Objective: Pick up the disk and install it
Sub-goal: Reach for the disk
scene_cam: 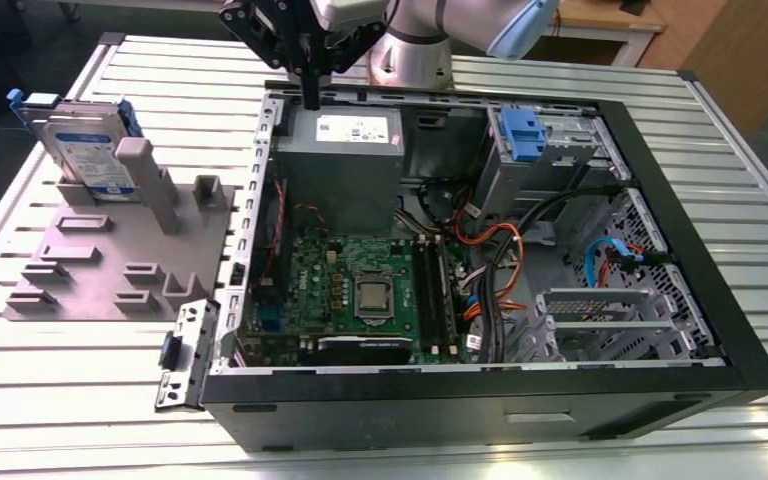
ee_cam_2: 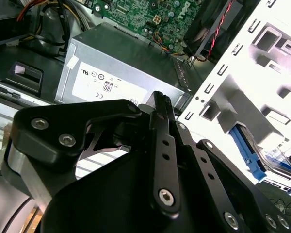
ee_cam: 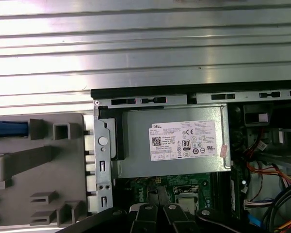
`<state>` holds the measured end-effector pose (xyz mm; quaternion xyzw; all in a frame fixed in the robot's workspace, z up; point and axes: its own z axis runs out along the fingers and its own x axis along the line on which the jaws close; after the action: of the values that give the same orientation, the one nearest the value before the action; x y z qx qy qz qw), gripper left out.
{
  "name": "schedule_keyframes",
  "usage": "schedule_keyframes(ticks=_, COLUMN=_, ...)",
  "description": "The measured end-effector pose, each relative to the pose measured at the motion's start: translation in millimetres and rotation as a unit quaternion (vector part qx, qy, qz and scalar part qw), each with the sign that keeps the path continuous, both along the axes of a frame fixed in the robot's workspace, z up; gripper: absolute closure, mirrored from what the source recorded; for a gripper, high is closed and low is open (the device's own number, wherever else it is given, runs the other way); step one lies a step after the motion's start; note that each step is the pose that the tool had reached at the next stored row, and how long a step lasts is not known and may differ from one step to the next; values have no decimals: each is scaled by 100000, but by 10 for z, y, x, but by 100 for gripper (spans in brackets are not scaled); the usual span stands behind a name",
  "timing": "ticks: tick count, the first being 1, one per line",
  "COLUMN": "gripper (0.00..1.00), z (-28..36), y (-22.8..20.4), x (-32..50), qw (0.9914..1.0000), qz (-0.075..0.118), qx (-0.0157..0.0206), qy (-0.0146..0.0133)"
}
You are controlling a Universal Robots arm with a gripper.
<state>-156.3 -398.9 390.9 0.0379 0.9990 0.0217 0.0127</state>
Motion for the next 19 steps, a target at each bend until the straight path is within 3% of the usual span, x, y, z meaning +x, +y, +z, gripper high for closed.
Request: schedule_keyframes(ticks=19, gripper=89, z=0, y=0, x=-39, qw=100000, qz=0, qx=0, qy=0)
